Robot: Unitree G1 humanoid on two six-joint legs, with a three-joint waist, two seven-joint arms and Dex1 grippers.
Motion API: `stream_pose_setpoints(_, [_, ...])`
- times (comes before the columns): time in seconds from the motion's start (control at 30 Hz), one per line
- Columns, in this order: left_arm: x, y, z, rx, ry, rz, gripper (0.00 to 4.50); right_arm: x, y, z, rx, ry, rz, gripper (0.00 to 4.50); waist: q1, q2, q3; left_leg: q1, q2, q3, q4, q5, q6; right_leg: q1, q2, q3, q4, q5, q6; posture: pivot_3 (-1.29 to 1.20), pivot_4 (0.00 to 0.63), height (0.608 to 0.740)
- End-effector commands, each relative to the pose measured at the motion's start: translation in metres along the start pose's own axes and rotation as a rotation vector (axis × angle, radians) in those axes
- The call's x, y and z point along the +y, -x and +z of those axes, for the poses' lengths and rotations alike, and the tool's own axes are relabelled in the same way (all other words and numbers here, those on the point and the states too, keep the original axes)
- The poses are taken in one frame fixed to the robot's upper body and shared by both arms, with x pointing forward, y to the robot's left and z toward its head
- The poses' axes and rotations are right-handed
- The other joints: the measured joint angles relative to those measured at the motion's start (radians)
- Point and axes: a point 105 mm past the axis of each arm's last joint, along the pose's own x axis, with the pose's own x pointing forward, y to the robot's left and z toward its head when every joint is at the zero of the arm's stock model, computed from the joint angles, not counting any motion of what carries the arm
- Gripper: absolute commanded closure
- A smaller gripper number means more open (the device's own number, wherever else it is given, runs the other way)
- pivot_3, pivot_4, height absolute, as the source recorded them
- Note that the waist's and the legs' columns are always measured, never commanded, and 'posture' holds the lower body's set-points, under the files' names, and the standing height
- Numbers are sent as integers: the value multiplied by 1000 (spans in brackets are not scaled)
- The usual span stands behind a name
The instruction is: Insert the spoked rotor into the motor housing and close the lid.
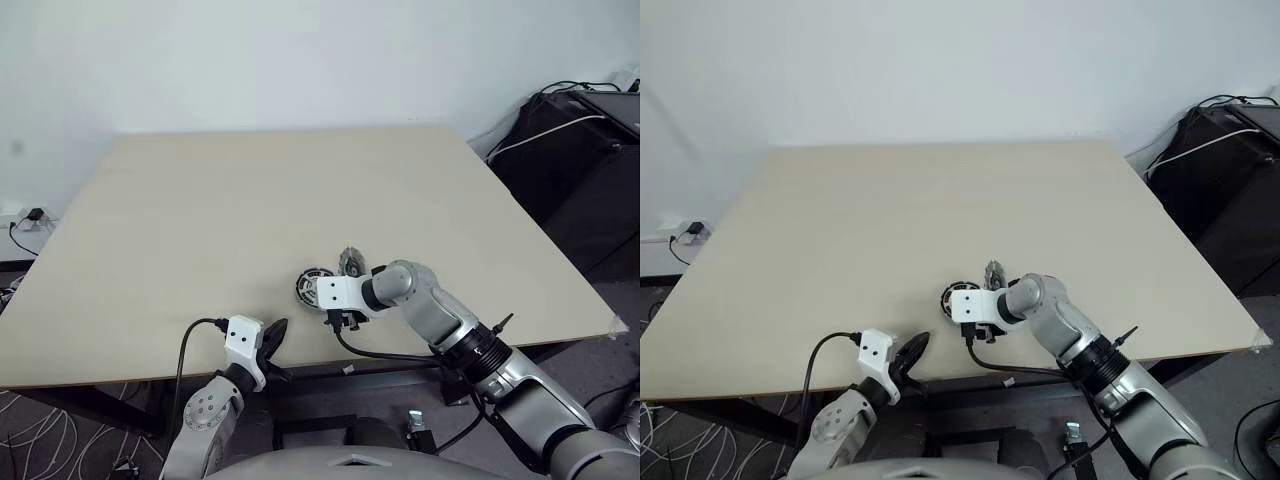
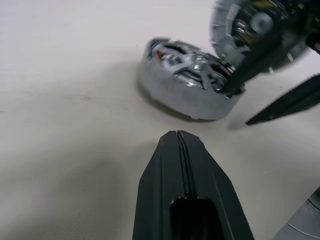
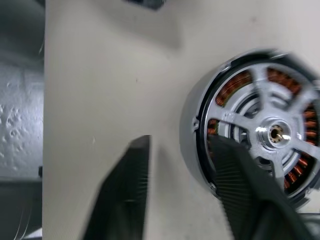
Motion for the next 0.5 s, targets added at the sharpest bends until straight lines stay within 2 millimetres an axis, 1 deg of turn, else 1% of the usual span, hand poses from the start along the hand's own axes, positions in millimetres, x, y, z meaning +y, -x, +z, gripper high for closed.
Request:
stream_pose_setpoints(0.03, [-1,-1,9,-37,-6,-9,4500,-13,7,22,-77,36,-64,1853,0,0,0,0,0,0,0,0,0,0,0,0,0,0,0,0,0,740])
stream_pose_setpoints(0.1, [-1,-1,9,-37,-6,-9,4500,-16,7,32,-122,19,-77,1853,0,0,0,0,0,0,0,0,0,0,0,0,0,0,0,0,0,740])
stream_pose_setpoints(0.2, [-1,-2,9,-36,-6,-10,4500,-21,8,56,-232,-8,-105,1853,-1,0,0,0,0,0,0,0,0,0,1,0,0,0,0,0,0,740])
stream_pose_setpoints(0.23, [-1,-2,9,-36,-6,-10,4500,-23,9,64,-272,-23,-118,2034,1,0,0,0,0,0,0,0,0,0,1,0,0,0,0,0,0,740])
stream_pose_setpoints(0.27, [-1,-2,9,-36,-5,-11,4500,-26,10,73,-313,-40,-135,2234,0,0,0,0,0,0,0,0,0,0,1,0,0,0,0,0,0,740])
stream_pose_setpoints(0.33, [-1,-3,9,-37,-5,-13,4500,-33,15,91,-405,-89,-170,2784,-2,0,0,0,0,-1,0,0,0,0,0,0,0,0,0,0,0,740])
stream_pose_setpoints(0.4, [-1,-3,10,-38,-6,-14,4500,-42,23,105,-492,-136,-224,3470,-2,0,0,0,0,-1,0,0,0,0,1,-1,1,0,0,0,0,740])
stream_pose_setpoints(0.5, [0,-3,11,-41,-9,-16,4500,-66,38,115,-580,-204,-379,4464,-1,0,0,0,0,-1,0,0,0,0,0,-1,1,0,0,0,0,740])
